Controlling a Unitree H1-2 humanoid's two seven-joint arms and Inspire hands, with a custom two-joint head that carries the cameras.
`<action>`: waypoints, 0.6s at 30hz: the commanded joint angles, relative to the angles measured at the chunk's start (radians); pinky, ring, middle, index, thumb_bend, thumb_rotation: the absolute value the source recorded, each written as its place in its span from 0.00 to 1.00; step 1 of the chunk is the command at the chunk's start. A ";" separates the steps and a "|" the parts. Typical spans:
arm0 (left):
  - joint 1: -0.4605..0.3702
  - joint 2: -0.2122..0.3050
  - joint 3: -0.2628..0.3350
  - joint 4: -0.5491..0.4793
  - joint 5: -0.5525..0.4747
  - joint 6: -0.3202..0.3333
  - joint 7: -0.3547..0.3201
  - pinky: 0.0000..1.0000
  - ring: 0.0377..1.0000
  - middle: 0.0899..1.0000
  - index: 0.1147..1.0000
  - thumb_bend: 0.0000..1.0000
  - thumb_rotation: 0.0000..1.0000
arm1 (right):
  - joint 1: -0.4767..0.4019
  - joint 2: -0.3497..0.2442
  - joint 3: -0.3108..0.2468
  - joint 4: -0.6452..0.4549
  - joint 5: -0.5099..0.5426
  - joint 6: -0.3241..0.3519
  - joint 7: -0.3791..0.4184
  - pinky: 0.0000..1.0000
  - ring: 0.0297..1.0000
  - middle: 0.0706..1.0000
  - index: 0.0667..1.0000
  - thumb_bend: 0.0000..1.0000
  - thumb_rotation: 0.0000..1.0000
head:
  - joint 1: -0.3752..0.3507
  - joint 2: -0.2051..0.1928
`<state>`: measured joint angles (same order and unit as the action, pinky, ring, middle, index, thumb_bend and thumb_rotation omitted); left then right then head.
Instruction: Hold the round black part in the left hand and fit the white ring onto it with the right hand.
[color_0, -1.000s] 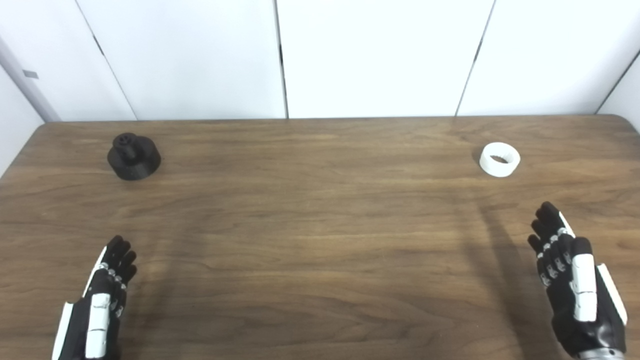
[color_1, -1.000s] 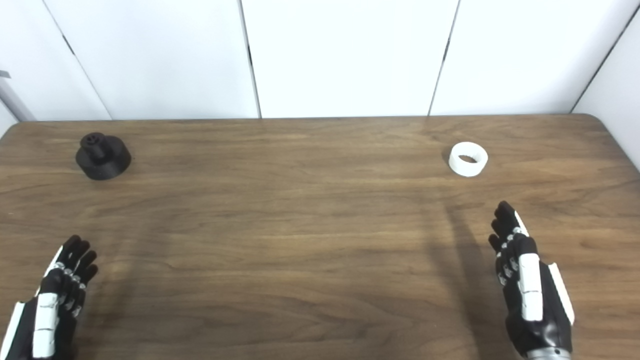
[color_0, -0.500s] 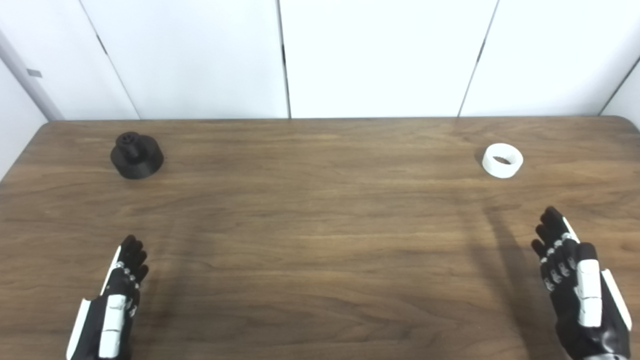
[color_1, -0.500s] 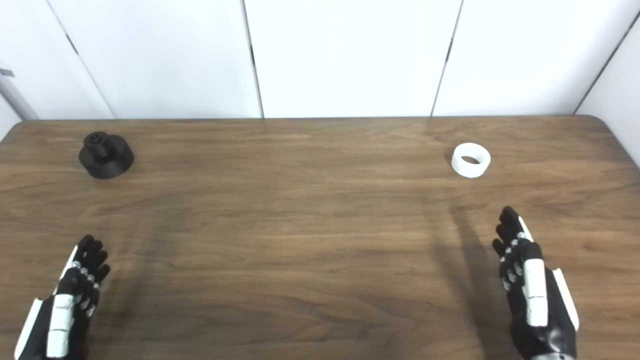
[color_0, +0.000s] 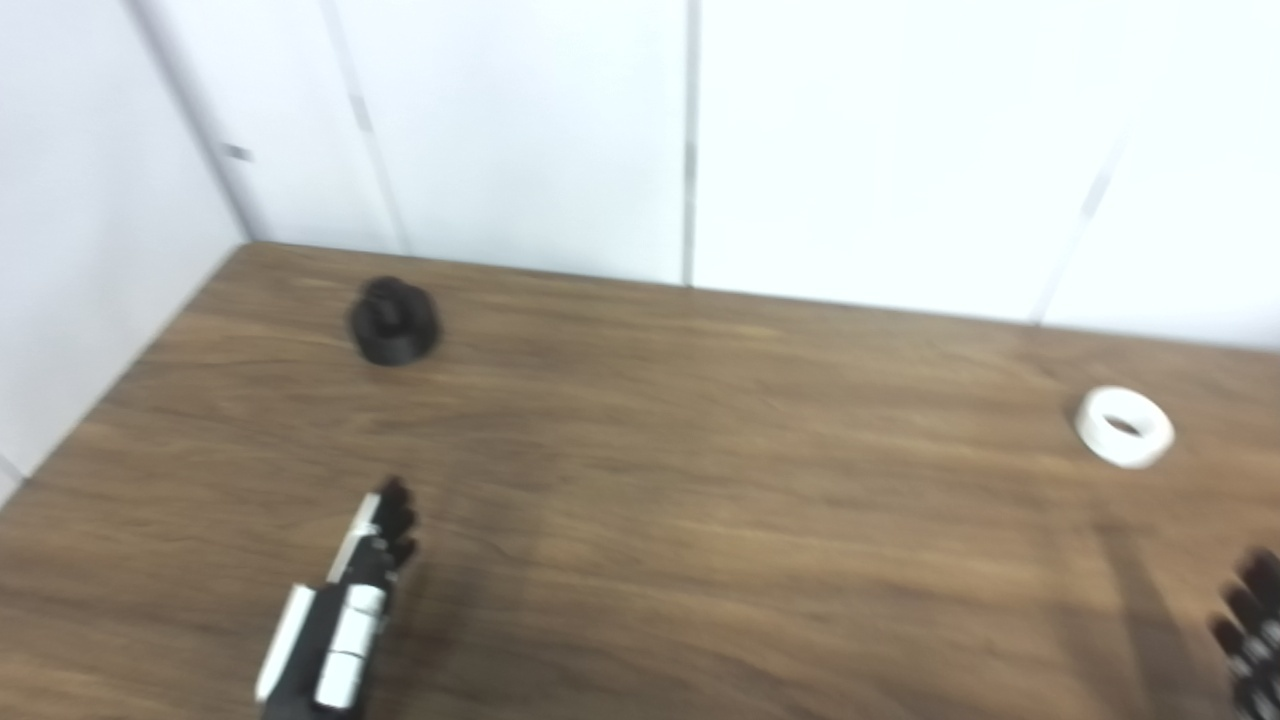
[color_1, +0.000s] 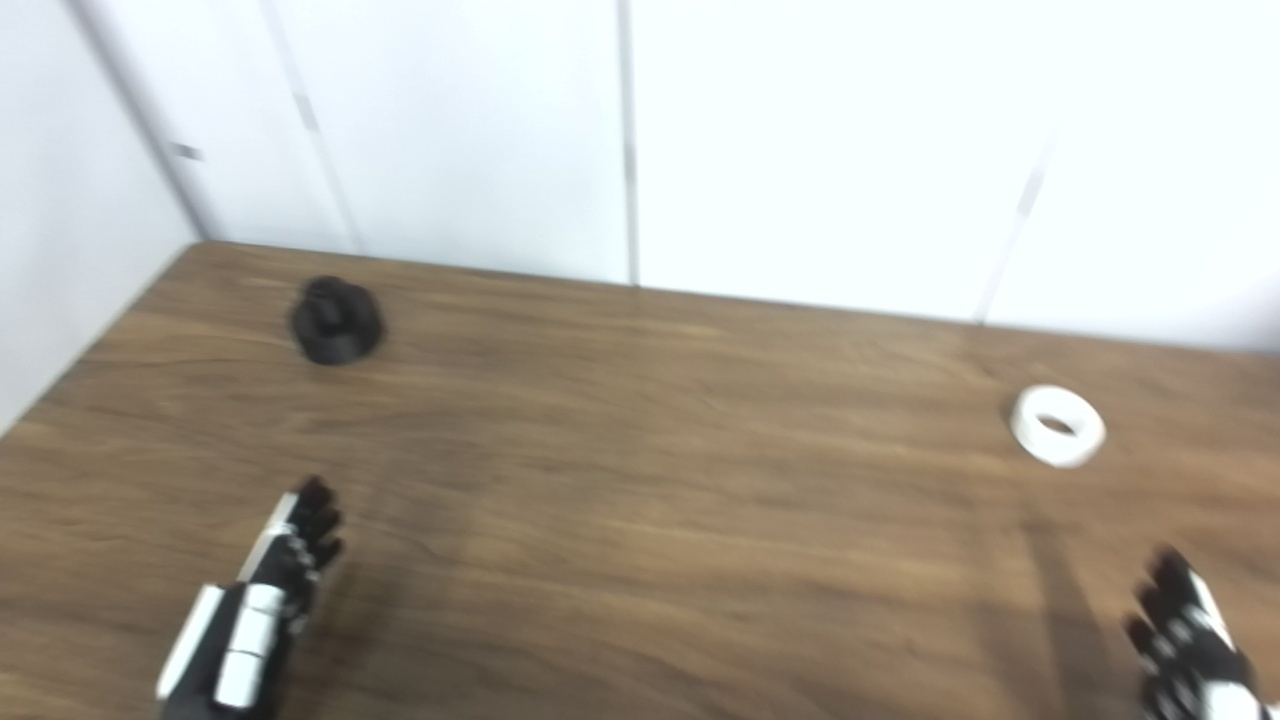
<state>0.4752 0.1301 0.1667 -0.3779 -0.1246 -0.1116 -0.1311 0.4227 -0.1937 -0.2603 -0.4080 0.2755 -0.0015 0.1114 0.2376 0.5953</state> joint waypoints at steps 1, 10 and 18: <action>0.002 -0.003 -0.003 -0.038 0.010 -0.025 0.013 0.97 0.99 1.00 1.00 0.62 0.92 | -0.016 -0.018 -0.010 0.005 0.015 -0.067 0.017 1.00 1.00 0.98 0.95 0.57 1.00 | 0.013 -0.005; 0.004 -0.027 -0.029 -0.039 0.075 -0.027 0.033 0.97 0.99 1.00 1.00 0.62 0.95 | -0.022 -0.027 -0.017 0.048 0.018 -0.104 0.028 1.00 1.00 0.98 0.93 0.56 1.00 | 0.084 -0.042; -0.003 -0.043 -0.049 -0.014 0.111 -0.053 0.054 0.98 0.99 1.00 1.00 0.65 0.92 | -0.030 -0.028 -0.025 0.074 0.026 -0.110 0.030 1.00 1.00 0.97 0.94 0.59 0.99 | 0.122 -0.068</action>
<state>0.4805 0.1068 0.1227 -0.3828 -0.0272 -0.1288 -0.0928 0.4083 -0.2089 -0.2729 -0.3302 0.2917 -0.0587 0.1348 0.3590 0.5262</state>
